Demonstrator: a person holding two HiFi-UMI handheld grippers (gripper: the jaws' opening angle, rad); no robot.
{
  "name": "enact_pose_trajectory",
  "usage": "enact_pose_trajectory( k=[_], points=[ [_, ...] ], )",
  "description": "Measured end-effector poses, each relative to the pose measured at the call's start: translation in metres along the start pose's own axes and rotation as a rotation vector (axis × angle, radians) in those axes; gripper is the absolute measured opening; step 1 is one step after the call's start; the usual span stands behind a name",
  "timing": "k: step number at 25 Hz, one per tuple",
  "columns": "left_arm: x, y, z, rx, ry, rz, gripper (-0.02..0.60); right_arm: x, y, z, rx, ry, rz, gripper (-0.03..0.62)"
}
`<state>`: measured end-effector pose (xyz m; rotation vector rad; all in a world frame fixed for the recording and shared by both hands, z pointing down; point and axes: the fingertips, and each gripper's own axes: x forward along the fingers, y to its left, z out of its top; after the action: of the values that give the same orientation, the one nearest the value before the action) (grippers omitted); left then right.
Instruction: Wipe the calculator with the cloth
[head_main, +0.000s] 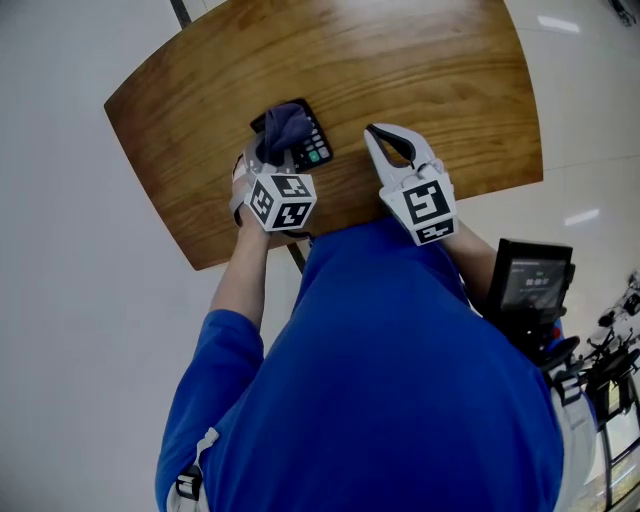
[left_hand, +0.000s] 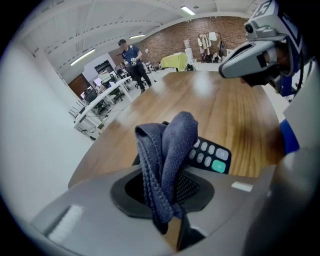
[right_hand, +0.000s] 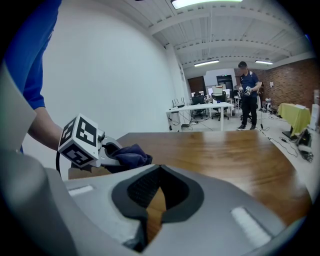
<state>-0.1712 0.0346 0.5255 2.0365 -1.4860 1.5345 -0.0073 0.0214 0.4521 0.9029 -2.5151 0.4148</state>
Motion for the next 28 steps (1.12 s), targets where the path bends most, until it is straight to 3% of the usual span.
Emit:
enact_pose_trajectory(
  k=[6,12,21,25,28],
  points=[
    [-0.003,0.015,-0.029,-0.046,0.044,0.026,0.09,0.001,0.003,0.002,-0.009,-0.001,0.01,0.002],
    [-0.003,0.012,-0.028,-0.036,0.047,0.027,0.089,0.0,0.001,0.0,0.001,-0.002,0.001,0.002],
    [-0.002,-0.022,0.024,0.091,-0.065,-0.058,0.089,0.001,-0.01,0.0,0.017,-0.004,-0.035,0.002],
    [0.012,-0.042,0.035,0.159,-0.052,-0.11,0.091,0.002,-0.012,0.0,0.014,0.0,-0.041,0.001],
    [0.016,-0.041,0.029,0.161,-0.038,-0.108,0.091,0.002,-0.011,0.0,0.006,0.001,-0.037,0.002]
  ],
)
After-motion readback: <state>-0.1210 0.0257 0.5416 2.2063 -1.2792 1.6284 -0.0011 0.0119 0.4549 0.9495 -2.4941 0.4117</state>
